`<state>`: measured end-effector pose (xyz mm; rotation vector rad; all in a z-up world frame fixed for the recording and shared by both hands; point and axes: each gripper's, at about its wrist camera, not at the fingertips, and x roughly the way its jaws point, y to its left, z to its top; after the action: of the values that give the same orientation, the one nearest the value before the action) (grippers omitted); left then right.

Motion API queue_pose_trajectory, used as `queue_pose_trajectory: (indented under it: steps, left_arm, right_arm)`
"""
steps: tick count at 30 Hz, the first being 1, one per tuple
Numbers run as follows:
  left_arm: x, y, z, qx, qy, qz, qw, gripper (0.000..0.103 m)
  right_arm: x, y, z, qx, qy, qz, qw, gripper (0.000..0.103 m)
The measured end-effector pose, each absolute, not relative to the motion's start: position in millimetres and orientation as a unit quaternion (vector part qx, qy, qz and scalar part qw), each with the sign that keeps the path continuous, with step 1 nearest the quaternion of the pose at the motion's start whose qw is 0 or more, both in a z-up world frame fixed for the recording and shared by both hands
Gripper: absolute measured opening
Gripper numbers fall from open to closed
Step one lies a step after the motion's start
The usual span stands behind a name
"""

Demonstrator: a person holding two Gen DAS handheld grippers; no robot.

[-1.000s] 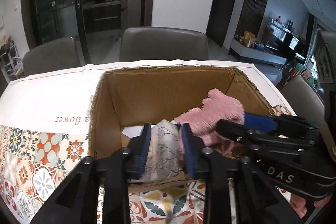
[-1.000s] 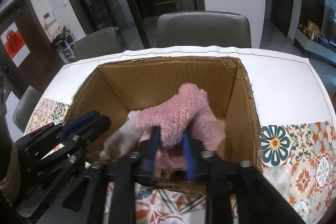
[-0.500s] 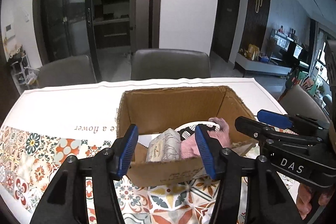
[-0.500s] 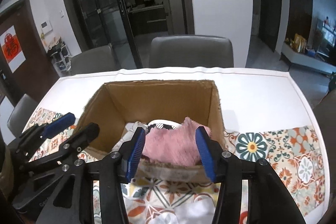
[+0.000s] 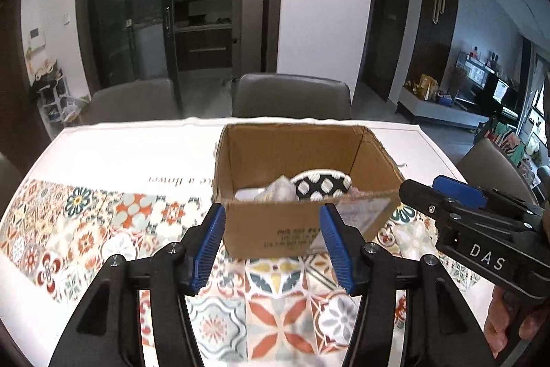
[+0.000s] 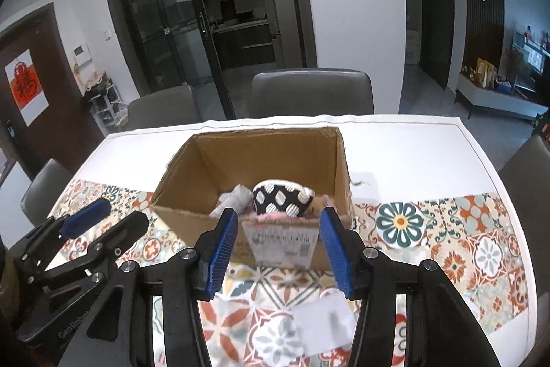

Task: Organize soft objects
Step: 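Move both tools back toward the pink hair tie and white square cloth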

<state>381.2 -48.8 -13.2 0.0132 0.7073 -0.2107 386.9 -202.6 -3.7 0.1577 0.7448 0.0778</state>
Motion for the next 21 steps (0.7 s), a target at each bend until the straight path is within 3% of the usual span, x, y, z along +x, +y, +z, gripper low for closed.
queue_pose_trajectory:
  steps: [21]
  left_arm:
    - [305,-35,-21,0.019,0.368,-0.119,0.922,0.058]
  right_arm:
    - [307,-187,-16,0.088,0.379,0.017,0.921,0.052]
